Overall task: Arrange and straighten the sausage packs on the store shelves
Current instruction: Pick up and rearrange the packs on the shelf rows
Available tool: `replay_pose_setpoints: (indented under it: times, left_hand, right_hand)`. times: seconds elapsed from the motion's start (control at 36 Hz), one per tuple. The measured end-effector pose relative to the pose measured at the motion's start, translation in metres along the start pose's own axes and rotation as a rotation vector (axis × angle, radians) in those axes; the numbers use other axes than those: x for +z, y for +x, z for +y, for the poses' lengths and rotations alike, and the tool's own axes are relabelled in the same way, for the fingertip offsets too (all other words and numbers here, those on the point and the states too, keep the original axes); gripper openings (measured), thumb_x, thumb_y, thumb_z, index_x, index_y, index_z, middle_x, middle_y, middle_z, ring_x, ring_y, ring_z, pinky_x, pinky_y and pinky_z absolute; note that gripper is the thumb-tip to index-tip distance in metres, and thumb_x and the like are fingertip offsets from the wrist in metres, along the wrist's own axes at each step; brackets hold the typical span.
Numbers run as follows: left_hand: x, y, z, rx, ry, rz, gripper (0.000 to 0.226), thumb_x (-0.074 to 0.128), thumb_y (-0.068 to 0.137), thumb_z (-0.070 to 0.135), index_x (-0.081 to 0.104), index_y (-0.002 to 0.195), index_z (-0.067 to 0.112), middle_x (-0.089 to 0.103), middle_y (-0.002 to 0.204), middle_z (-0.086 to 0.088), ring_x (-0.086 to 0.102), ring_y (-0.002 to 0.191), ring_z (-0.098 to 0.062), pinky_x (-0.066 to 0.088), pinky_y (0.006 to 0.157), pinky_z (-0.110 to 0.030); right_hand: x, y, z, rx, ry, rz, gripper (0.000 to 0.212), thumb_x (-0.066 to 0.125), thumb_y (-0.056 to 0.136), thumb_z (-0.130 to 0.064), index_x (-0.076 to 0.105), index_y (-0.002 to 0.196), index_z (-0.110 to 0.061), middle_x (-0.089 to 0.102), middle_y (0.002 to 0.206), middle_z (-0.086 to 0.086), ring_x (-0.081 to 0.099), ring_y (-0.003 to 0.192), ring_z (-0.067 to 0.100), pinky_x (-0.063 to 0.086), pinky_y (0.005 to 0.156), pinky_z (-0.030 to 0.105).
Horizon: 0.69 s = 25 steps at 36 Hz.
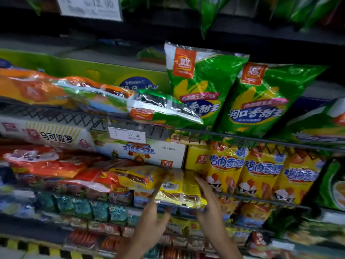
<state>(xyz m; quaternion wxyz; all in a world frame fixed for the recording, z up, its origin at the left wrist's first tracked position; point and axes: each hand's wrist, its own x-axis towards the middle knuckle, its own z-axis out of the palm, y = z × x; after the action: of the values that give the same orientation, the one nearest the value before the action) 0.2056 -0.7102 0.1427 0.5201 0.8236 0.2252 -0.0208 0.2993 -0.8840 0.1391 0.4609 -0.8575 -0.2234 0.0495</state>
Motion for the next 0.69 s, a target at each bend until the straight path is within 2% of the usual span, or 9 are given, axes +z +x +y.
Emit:
replay_pose_setpoints:
  times: [0.06, 0.11, 0.17, 0.22, 0.28, 0.33, 0.44, 0.53, 0.69]
  left_hand:
    - [-0.005, 0.002, -0.001, 0.038, 0.002, -0.055, 0.06, 0.055, 0.104, 0.025, 0.03, 0.142, -0.014, 0.033, 0.147, -0.034, 0.061, 0.09, -0.013, 0.042, 0.065, -0.024]
    - [-0.008, 0.004, -0.003, 0.101, -0.03, -0.082, 0.06, 0.056, 0.103, 0.03, 0.031, 0.15, 0.002, 0.036, 0.154, -0.024, 0.06, 0.113, -0.019, 0.051, 0.095, -0.027]
    - [-0.009, 0.005, -0.003, 0.195, -0.062, -0.068, 0.064, 0.055, 0.104, 0.029, 0.021, 0.158, 0.024, 0.027, 0.164, 0.004, 0.035, 0.145, -0.015, 0.031, 0.119, -0.032]
    - [-0.01, 0.005, -0.001, 0.32, -0.107, -0.049, 0.073, 0.056, 0.104, 0.025, 0.007, 0.15, 0.051, 0.006, 0.154, 0.046, 0.012, 0.143, 0.017, 0.015, 0.117, -0.013]
    - [-0.01, 0.007, -0.001, 0.391, -0.112, -0.044, 0.076, 0.056, 0.104, 0.022, 0.004, 0.147, 0.056, -0.003, 0.143, 0.061, 0.001, 0.135, 0.032, 0.008, 0.111, 0.0]
    - [-0.009, 0.009, -0.002, 0.453, -0.103, -0.031, 0.074, 0.056, 0.104, 0.024, 0.006, 0.153, 0.05, -0.003, 0.148, 0.056, -0.001, 0.142, 0.025, 0.009, 0.113, -0.002]
    - [-0.006, 0.012, 0.006, 0.506, -0.124, -0.02, 0.074, 0.056, 0.104, 0.028, 0.007, 0.154, 0.053, -0.001, 0.158, 0.045, 0.003, 0.152, 0.008, 0.015, 0.123, -0.024]
    - [-0.003, 0.016, 0.015, 0.522, -0.144, 0.009, 0.074, 0.058, 0.104, 0.025, 0.011, 0.155, 0.05, 0.001, 0.163, 0.037, 0.001, 0.152, 0.008, 0.014, 0.124, -0.023]
    - [0.005, 0.025, 0.03, 0.511, -0.196, 0.025, 0.078, 0.059, 0.103, 0.018, 0.01, 0.156, 0.048, 0.008, 0.164, 0.031, 0.005, 0.15, 0.012, 0.01, 0.117, -0.005]
  right_hand:
    - [0.005, 0.001, 0.0, 0.024, 0.008, 0.076, 0.106, 0.059, 0.079, 0.027, 0.034, 0.148, -0.048, 0.028, 0.158, -0.03, 0.022, 0.148, -0.005, 0.029, 0.115, 0.012]
    - [0.008, 0.0, -0.002, 0.035, 0.004, 0.114, 0.101, 0.054, 0.077, 0.031, 0.038, 0.149, -0.038, 0.033, 0.158, -0.02, 0.028, 0.146, 0.0, 0.034, 0.101, 0.0]
    - [0.008, 0.0, -0.004, 0.025, -0.009, 0.127, 0.1, 0.049, 0.074, 0.034, 0.041, 0.149, -0.032, 0.035, 0.158, -0.013, 0.029, 0.146, 0.003, 0.033, 0.1, -0.002]
    - [0.008, 0.002, 0.001, 0.023, -0.03, 0.139, 0.1, 0.048, 0.073, 0.032, 0.044, 0.148, -0.035, 0.039, 0.157, -0.013, 0.03, 0.148, 0.004, 0.028, 0.111, 0.006]
    - [0.01, 0.004, 0.006, 0.062, -0.021, 0.16, 0.087, 0.054, 0.08, 0.022, 0.048, 0.146, -0.033, 0.051, 0.15, -0.006, 0.042, 0.144, 0.015, 0.035, 0.119, 0.03]
    - [0.011, 0.005, 0.005, 0.109, 0.046, 0.22, 0.059, 0.062, 0.087, -0.001, 0.058, 0.141, -0.025, 0.067, 0.13, 0.007, 0.06, 0.125, 0.03, 0.048, 0.106, 0.054]
    - [0.003, 0.007, -0.013, 0.131, 0.09, 0.337, 0.013, 0.061, 0.1, -0.01, 0.067, 0.111, -0.009, 0.071, 0.093, -0.006, 0.068, 0.093, 0.008, 0.056, 0.082, 0.039]
    - [-0.002, 0.01, -0.028, 0.13, 0.214, 0.386, 0.015, 0.058, 0.103, -0.013, 0.068, 0.105, -0.002, 0.072, 0.088, -0.016, 0.07, 0.089, 0.001, 0.05, 0.075, 0.01]
    - [-0.001, 0.016, -0.042, 0.129, 0.219, 0.482, 0.025, 0.068, 0.096, -0.025, 0.053, 0.115, -0.02, 0.061, 0.093, -0.02, 0.059, 0.085, -0.015, 0.04, 0.069, 0.002]
